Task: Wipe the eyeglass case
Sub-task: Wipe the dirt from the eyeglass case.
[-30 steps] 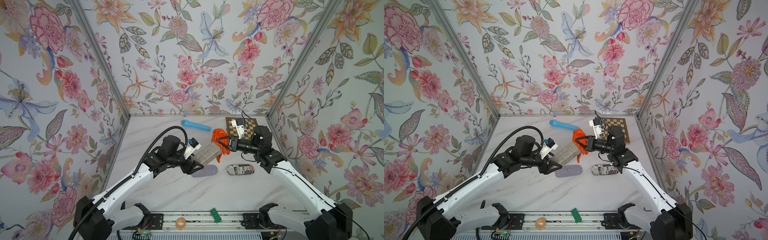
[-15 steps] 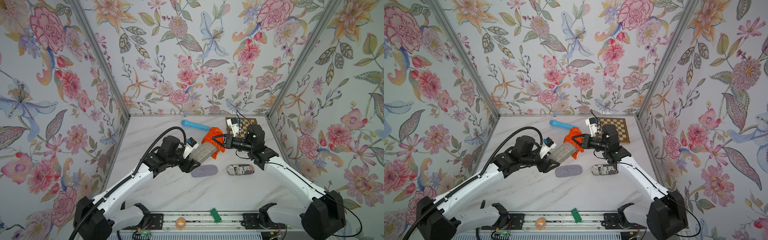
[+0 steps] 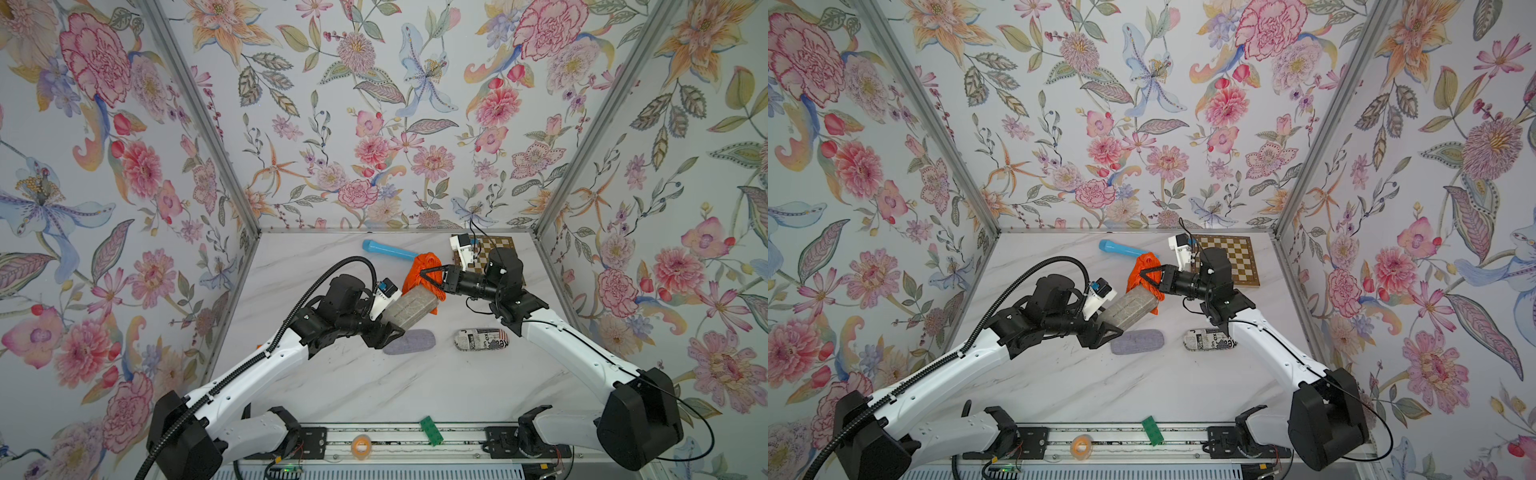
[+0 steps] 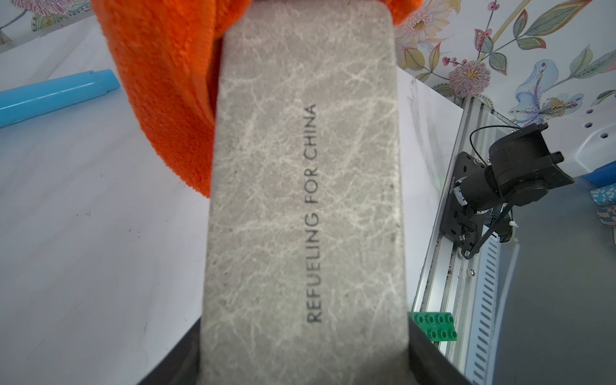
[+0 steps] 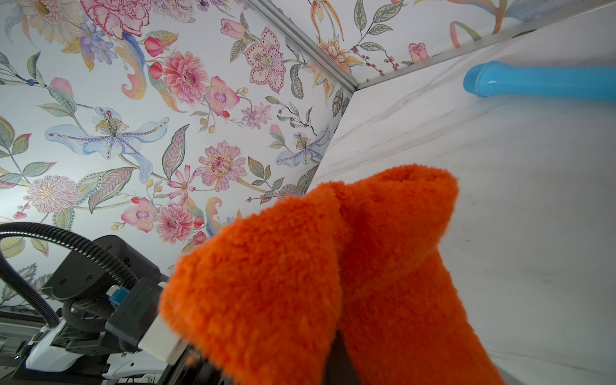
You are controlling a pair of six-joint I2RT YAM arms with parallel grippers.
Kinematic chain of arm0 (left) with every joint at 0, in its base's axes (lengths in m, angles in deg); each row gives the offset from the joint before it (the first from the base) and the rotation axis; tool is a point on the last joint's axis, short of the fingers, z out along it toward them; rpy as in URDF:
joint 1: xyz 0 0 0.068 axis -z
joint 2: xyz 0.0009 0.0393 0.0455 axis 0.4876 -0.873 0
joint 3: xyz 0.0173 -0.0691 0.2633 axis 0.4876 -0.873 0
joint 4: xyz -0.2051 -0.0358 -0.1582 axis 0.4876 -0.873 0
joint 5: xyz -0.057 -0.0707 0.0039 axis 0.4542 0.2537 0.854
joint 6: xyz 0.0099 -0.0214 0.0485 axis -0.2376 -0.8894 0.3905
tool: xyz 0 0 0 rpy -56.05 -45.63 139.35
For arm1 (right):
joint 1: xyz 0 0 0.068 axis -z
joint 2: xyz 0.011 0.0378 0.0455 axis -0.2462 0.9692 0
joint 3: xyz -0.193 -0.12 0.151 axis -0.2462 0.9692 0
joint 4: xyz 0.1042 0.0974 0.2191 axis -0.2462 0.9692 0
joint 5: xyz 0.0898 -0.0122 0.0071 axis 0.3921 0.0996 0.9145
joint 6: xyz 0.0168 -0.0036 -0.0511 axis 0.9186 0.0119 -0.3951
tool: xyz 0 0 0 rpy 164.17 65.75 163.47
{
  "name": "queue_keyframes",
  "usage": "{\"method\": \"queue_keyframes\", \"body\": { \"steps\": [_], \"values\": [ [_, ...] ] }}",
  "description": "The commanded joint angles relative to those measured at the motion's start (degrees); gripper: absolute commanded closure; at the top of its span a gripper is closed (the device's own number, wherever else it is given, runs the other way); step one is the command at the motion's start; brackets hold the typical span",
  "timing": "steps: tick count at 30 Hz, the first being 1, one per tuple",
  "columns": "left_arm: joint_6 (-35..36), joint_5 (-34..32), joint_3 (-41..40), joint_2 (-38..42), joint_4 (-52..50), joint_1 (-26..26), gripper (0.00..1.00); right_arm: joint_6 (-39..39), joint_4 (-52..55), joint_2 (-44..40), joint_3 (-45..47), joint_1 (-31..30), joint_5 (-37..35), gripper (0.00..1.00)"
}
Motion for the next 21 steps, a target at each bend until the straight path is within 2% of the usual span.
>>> {"method": "queue_keyframes", "body": {
  "steps": [1,4,8,13,16,21],
  "values": [
    [0.1,-0.5,0.7,2.8,7.2,-3.7,0.54,0.9,0.0,0.4,-1.1,-1.4,2.1,1.0],
    [0.0,1.0,2.1,1.2,6.2,-2.5,0.54,1.0,-0.2,0.6,-1.1,-1.5,2.0,1.0],
    [1.7,0.5,4.8,-1.5,6.4,4.2,0.54,1.6,-1.9,2.2,-1.8,-1.7,1.9,1.0],
    [3.1,1.7,7.5,-5.3,3.7,9.2,0.54,1.8,-3.9,3.4,-1.9,-1.5,1.7,1.0],
    [1.2,0.9,5.2,-3.0,6.0,8.3,0.55,0.8,-2.9,2.6,-1.0,0.9,2.0,1.0],
    [-5.9,5.9,-0.2,3.3,10.7,2.2,0.55,0.7,-2.6,-3.6,3.3,7.7,2.2,1.0]
  ]
}}
